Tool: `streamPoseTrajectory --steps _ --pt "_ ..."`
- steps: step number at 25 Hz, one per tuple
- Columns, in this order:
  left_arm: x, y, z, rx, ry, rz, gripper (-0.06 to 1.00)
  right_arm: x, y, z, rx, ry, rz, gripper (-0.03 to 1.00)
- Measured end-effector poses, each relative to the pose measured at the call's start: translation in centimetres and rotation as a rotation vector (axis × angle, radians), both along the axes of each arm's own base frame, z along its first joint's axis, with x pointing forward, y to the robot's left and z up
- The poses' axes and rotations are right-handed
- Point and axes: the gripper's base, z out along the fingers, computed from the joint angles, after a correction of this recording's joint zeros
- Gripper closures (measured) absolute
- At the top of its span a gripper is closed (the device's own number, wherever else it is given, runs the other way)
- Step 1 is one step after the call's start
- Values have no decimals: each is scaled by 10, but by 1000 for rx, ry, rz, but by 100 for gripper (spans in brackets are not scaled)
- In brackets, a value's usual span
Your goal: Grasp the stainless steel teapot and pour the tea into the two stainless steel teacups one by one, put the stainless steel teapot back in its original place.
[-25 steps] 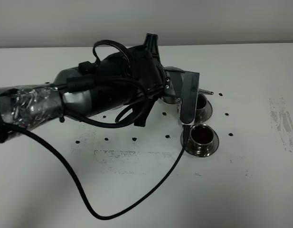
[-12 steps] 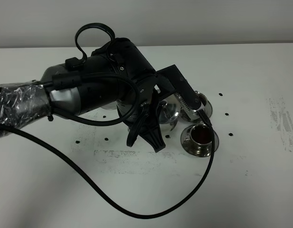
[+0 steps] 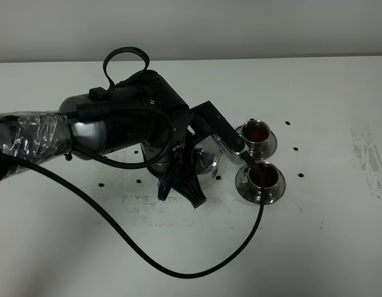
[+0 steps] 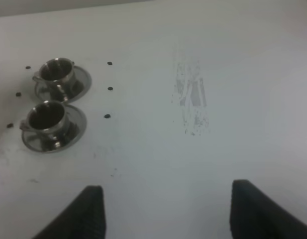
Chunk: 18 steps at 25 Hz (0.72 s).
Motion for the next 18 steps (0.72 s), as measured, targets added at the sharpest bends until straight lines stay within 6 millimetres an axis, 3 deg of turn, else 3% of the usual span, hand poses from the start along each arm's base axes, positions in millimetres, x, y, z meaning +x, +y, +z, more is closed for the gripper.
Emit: streamPoseTrajectory --steps 8,18 --pt "2 -5 -25 -1 45 9 76 0 0 0 0 0 0 45" --pt "4 -6 -26 -20 29 6 76 0 0 0 0 0 0 45"
